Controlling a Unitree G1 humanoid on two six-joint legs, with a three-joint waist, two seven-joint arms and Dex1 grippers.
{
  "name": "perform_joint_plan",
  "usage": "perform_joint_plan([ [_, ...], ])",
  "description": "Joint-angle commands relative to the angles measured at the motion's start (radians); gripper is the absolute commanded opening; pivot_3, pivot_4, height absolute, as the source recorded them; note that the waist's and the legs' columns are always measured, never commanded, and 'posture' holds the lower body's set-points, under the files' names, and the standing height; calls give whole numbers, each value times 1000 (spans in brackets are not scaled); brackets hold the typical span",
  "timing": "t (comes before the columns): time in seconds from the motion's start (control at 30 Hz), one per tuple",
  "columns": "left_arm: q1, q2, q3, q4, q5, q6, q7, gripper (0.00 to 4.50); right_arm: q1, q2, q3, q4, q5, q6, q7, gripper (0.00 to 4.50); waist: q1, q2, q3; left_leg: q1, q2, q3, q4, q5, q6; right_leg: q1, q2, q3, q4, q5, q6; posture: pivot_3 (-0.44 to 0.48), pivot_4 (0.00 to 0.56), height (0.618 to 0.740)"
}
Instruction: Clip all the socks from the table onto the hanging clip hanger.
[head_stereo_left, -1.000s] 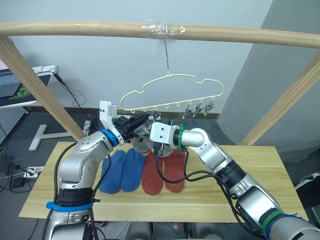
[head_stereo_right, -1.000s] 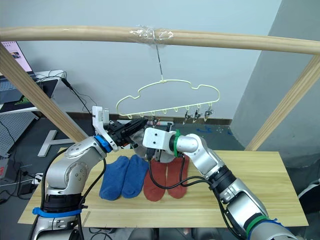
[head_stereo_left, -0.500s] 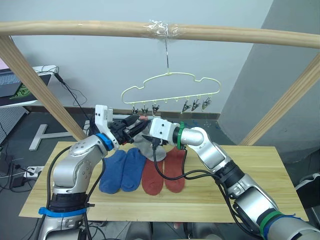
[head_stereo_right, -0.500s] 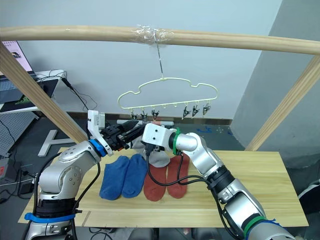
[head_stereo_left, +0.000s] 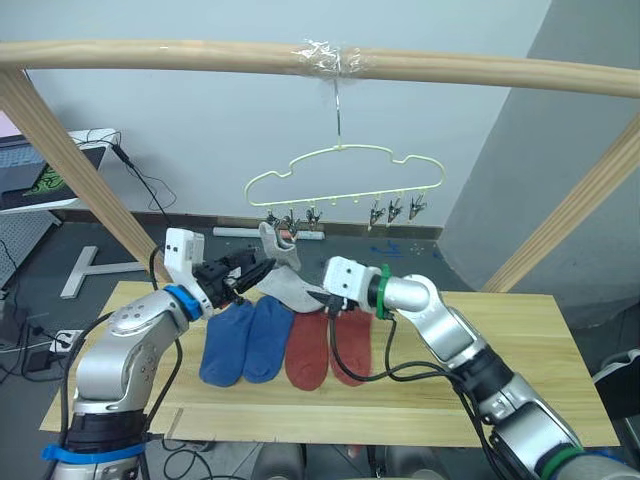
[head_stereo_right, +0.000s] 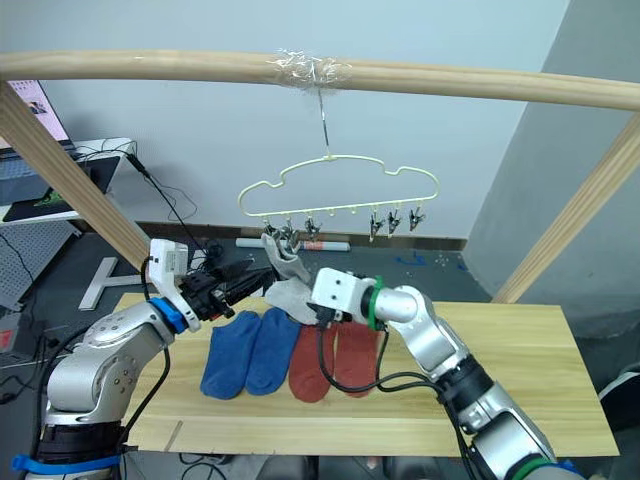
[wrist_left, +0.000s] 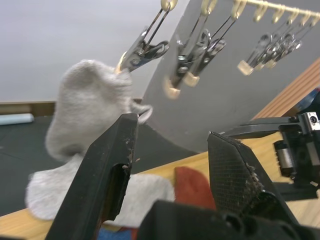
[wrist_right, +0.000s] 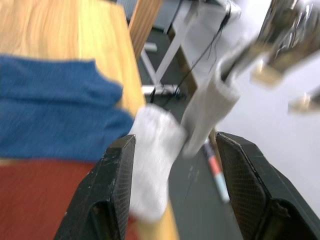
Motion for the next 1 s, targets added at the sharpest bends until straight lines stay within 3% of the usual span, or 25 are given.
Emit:
perform_joint_plan([
  [0.03, 39, 14, -19, -4, 73, -116, -25, 2566, 44, -31, -41, -133, 24, 42, 11, 2613, 2, 0, 0, 0, 0, 0, 0, 0, 0, 0, 1, 0, 0, 0, 0, 83, 130, 710],
  [0.17, 78, 16, -22, 42, 117, -198, -44, 2566, 103, -51, -63, -211, 41, 117, 12, 2613, 5, 0, 0, 1, 0, 0, 0, 0, 0, 0, 1, 0, 0, 0, 0, 72, 128, 710],
  [0.27, 81, 15, -27, 63, 138, -221, -48, 2566, 126, -30, -87, -255, 87, 187, 6, 3262, 5, 0, 0, 0, 0, 0, 0, 0, 0, 0, 1, 0, 0, 0, -1, 73, 126, 710],
  [0.4, 91, 5, -18, 43, 140, -217, -34, 2566, 114, -39, -70, -255, 63, 183, -9, 4482, 5, 0, 0, 1, 1, 0, 0, 0, 0, 0, 1, 0, 0, 0, 0, 73, 123, 710],
  [0.7, 71, -25, -54, -63, 148, -200, 6, 2566, 112, -86, -73, -286, 71, 180, 6, 4482, 16, 0, 0, 0, 0, 1, 0, 0, 0, 0, 1, 0, 0, 0, 0, 68, 129, 710],
  [1.0, 88, -73, -69, -25, 204, -276, 57, 2566, 135, -101, -78, -309, 85, 203, -12, 4482, 16, 0, 0, 1, 0, 1, 0, 0, 0, 0, 1, 1, 0, 0, 0, 57, 135, 710],
])
